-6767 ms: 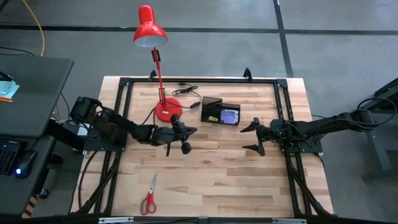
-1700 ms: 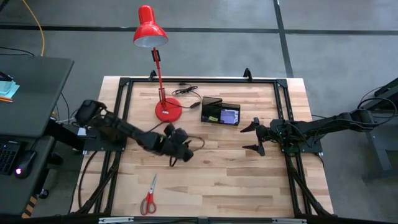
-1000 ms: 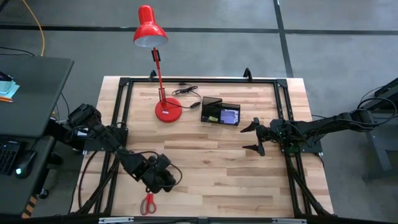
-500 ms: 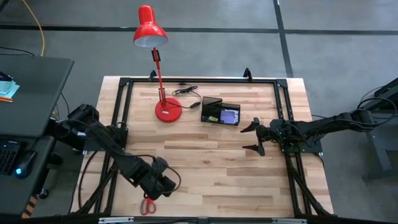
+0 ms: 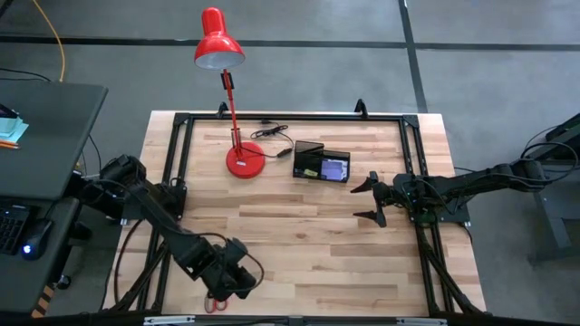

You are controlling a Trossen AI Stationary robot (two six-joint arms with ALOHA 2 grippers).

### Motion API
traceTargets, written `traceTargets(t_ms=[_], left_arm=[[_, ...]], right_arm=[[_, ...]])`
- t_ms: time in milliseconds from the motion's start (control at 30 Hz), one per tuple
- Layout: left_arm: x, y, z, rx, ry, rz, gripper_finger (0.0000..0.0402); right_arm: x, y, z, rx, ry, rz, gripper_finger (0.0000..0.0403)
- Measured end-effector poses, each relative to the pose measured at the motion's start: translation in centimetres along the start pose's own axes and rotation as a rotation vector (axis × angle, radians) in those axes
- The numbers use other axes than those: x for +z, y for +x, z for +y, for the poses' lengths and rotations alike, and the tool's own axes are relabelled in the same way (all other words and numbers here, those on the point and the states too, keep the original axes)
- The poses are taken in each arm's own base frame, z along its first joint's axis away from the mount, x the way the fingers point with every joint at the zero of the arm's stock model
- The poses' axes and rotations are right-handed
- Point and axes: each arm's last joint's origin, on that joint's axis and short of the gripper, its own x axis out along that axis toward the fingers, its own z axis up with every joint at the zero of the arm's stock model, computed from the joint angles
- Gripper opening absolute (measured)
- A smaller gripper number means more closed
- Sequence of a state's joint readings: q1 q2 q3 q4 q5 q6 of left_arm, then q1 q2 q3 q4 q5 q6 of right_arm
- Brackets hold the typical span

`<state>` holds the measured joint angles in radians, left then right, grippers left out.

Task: Pick and place office supplies into organizer
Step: Put the orange scissors into the black desk organizer

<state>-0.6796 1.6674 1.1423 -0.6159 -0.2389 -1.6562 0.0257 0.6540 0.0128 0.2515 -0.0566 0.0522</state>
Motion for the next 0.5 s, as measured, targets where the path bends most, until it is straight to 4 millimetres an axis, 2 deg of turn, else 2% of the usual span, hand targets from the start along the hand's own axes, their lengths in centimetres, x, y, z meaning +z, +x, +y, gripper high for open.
traceTargets(t_ms=[100, 267, 500], left_arm=[[-0.1, 0.3, 0.0, 0.002, -0.065, -0.021, 0.0113], [-0.8, 2.1, 0.6, 0.102, -0.251, 0.076, 0.0113], [-2.3, 3.0, 0.3, 0.145, -0.445, 0.159, 0.0113]], right_arm=[[0.0, 0.0, 0.0, 0.000, 0.000, 0.000, 0.0378], [0.0, 0.0, 0.0, 0.000, 0.000, 0.000, 0.0378], [-0.3, 0.0, 0.0, -0.002, 0.001, 0.025, 0.0378]])
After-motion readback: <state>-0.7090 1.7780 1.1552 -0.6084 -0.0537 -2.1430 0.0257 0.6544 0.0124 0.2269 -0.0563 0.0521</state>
